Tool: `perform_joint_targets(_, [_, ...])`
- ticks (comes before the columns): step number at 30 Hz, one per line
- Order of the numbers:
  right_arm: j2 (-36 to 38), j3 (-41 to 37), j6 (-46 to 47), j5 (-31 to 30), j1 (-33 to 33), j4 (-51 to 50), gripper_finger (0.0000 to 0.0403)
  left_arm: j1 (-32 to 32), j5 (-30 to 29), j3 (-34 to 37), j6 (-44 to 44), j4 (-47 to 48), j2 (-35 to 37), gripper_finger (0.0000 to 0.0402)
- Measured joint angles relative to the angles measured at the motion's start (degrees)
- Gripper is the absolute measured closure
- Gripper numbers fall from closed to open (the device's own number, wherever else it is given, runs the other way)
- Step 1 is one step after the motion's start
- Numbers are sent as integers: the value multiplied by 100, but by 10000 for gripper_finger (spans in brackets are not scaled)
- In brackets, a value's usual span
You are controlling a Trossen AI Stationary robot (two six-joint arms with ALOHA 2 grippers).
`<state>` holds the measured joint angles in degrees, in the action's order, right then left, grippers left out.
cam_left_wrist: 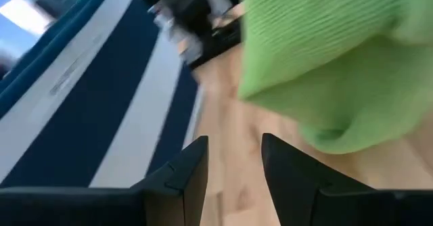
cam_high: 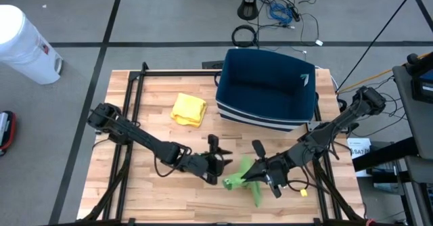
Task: Fold towel
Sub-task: Fold the green towel
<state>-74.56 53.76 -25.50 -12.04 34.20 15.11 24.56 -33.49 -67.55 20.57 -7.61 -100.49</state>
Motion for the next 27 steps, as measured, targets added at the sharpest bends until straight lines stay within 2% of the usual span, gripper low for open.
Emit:
perform_joint_targets(4, [116,0,-12,-8,14,-39,403,182,580,0,270,-60,-9,257])
perform_joint_targets(9, [331,2,-89,-13,15,-15,403,293,449,0,294,16,-46,244])
perform_joint_targets(17, [395,4,-111,-15,15,-21,403,132,395,0,370,-853,-46,154])
perform_joint_targets(20, [395,4,-87,-15,15,-32,403,63,585,0,386,-1231,-46,122])
perform_joint_targets(24, [395,4,-108,-70,15,-33,403,61,1068,0,372,-1690,-46,101])
perform_joint_targets(27, [395,4,-155,-207,15,-44,403,128,1214,0,344,-1877,-46,99])
